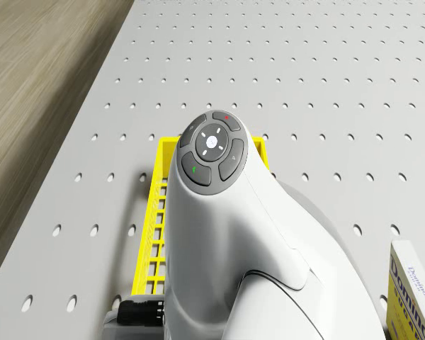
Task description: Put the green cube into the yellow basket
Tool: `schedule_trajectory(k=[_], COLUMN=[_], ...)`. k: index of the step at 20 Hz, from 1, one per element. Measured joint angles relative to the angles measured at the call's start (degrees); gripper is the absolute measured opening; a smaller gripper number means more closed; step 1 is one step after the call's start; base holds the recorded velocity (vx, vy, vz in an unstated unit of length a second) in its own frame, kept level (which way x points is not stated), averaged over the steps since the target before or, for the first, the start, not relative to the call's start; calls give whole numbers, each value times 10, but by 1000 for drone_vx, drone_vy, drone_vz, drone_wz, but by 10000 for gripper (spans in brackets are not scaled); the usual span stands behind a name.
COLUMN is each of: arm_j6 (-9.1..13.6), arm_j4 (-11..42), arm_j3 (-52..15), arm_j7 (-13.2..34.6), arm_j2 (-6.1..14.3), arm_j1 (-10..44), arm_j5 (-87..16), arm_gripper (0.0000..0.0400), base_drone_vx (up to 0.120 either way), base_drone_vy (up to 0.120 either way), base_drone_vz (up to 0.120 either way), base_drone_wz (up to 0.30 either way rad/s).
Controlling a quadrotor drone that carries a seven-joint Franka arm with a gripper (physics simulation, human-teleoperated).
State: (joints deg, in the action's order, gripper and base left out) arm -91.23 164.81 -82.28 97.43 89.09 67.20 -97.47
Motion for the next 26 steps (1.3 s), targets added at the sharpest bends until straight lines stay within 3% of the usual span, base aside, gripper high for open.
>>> schedule_trajectory(k=[16, 21, 26], arm_j6=[-8, -10, -18], arm_j4=[0, 0, -3], arm_j3=[-1, -1, 17], arm_j7=[1, 1, 1], arm_j2=[9, 11, 14], arm_j1=[1, 2, 4], arm_j5=[3, 4, -13], arm_gripper=[252, 252, 251], base_drone_vx=[120, 120, 8], base_drone_vy=[0, 0, 0], base_drone_vz=[-105, 0, 0], base_drone_wz=[0, 0, 0])
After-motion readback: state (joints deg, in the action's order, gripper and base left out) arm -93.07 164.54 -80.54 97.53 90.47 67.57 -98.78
